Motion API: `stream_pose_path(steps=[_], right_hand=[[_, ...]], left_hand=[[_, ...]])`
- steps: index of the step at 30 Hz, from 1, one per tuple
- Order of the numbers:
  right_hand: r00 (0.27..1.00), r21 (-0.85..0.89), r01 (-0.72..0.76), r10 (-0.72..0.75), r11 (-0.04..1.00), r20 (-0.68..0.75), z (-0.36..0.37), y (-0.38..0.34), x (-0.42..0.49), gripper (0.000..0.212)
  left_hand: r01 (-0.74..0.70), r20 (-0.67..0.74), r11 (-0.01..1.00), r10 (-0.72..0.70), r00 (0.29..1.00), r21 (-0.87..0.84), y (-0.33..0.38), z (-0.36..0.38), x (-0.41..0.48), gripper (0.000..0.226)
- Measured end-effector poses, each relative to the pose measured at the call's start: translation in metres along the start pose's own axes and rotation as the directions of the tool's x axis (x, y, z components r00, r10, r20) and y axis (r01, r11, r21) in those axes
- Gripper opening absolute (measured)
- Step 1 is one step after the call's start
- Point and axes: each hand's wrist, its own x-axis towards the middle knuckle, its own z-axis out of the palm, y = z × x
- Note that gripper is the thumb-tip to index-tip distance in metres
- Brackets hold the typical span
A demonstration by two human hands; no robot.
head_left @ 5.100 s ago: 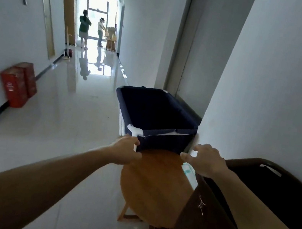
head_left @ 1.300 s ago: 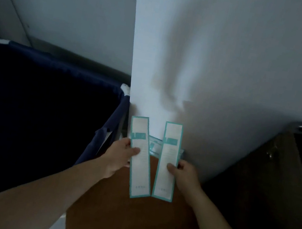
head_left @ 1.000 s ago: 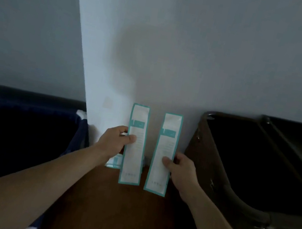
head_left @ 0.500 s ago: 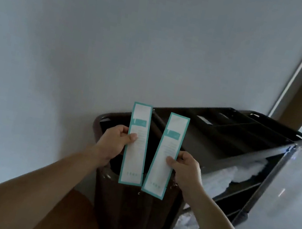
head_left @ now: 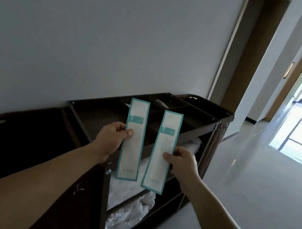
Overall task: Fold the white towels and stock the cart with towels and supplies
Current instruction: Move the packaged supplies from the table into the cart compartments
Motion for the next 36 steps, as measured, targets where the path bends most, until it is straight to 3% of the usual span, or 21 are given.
stream_pose_path(steps=[9, 15, 22, 24, 27, 30, 33, 36], right_hand=[[0.998, -0.088, 0.033, -0.038, 0.996, -0.053, -0.013, -0.025, 0.133, 0.009], [0.995, -0.194, 0.076, -0.087, 0.978, -0.048, -0.003, -0.038, 0.225, 0.014], [0.990, -0.305, 0.140, -0.134, 0.942, 0.043, 0.005, -0.032, 0.311, 0.007], [0.984, -0.395, 0.159, -0.113, 0.905, 0.137, 0.008, -0.023, 0.334, 0.007], [0.929, -0.536, 0.190, 0.026, 0.822, 0.369, 0.017, -0.002, 0.349, 0.011], [0.832, -0.526, 0.172, 0.163, 0.833, 0.530, 0.025, 0.014, 0.354, 0.013], [0.740, -0.514, 0.175, 0.232, 0.840, 0.631, 0.030, 0.030, 0.359, 0.013], [0.695, -0.525, 0.180, 0.270, 0.832, 0.666, 0.033, 0.042, 0.364, 0.019]], left_hand=[[-0.043, -0.028, 0.995, 0.040, 0.999, -0.089, 0.015, 0.034, 0.139, 0.003], [-0.012, -0.023, 1.000, 0.012, 1.000, -0.025, 0.002, 0.041, 0.203, 0.022], [0.060, -0.195, 0.998, -0.056, 0.979, 0.015, -0.018, 0.035, 0.252, 0.016], [0.067, -0.252, 0.998, -0.061, 0.966, 0.014, -0.020, 0.038, 0.257, 0.010], [0.082, -0.358, 0.997, -0.073, 0.931, 0.011, -0.023, 0.048, 0.256, 0.009], [0.110, -0.466, 0.994, -0.094, 0.880, 0.007, -0.020, 0.061, 0.251, 0.008], [0.110, -0.564, 0.994, -0.085, 0.821, 0.010, -0.014, 0.073, 0.243, 0.007], [0.130, -0.619, 0.991, -0.100, 0.779, 0.004, -0.016, 0.083, 0.228, 0.007]])
